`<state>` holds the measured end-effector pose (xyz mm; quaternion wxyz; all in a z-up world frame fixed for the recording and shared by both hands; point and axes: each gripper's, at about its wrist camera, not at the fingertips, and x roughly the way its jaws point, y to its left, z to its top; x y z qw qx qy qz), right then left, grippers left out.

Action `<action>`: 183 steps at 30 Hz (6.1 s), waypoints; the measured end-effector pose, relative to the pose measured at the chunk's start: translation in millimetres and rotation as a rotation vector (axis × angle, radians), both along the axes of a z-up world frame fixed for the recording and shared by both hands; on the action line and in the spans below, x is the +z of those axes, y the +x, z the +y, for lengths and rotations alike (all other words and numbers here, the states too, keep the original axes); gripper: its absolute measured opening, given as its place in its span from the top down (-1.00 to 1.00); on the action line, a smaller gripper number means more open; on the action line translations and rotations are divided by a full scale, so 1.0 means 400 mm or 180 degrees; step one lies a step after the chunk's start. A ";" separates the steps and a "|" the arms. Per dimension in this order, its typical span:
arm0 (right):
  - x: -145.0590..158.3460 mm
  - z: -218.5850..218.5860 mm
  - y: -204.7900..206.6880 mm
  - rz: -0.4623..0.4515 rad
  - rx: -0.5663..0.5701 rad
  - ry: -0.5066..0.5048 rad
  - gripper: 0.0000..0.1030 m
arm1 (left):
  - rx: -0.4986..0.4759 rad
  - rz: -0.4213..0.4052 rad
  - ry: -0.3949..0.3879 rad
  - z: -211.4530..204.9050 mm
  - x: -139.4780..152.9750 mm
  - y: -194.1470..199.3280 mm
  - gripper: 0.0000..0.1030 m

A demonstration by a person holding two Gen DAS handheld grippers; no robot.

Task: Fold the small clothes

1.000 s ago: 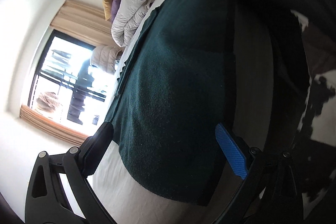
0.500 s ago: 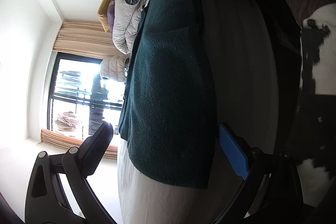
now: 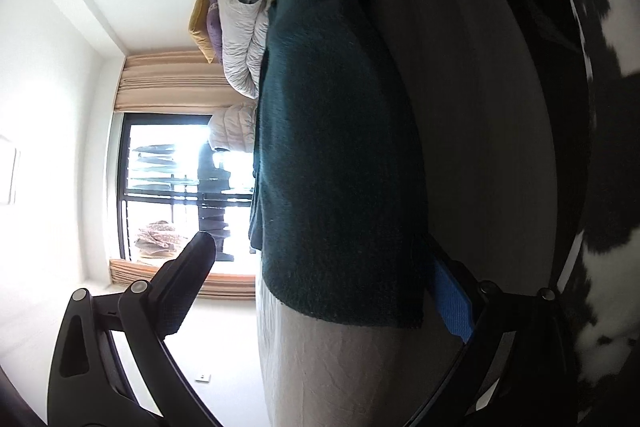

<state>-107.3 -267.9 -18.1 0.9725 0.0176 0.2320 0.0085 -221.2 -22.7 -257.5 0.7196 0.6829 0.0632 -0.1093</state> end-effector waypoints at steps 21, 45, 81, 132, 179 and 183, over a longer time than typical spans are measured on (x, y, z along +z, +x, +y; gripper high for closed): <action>-0.127 0.106 -0.091 0.0448 0.0772 -0.1288 -0.89 | 0.0606 0.1120 -0.2353 0.047 0.423 0.132 0.81; -0.352 0.021 -0.106 0.1308 0.0710 -0.2669 0.31 | 0.0810 0.1147 -0.2857 0.083 0.551 0.213 0.81; -0.046 -0.033 0.338 0.0657 0.0588 -0.2598 0.93 | 0.1267 0.1089 -0.3356 0.199 0.627 0.491 0.88; -0.113 -0.280 1.002 0.1161 -0.0524 -0.0021 -0.29 | 0.2635 0.1143 -0.4286 0.396 0.494 1.114 -0.81; -0.242 -0.303 1.029 0.1430 -0.0382 0.0695 0.91 | 0.2496 0.1121 -0.3310 0.176 0.359 1.197 -0.81; -0.243 -0.311 1.021 0.1382 -0.0477 0.0659 0.92 | 0.2508 0.1088 -0.3254 0.171 0.362 1.215 -0.81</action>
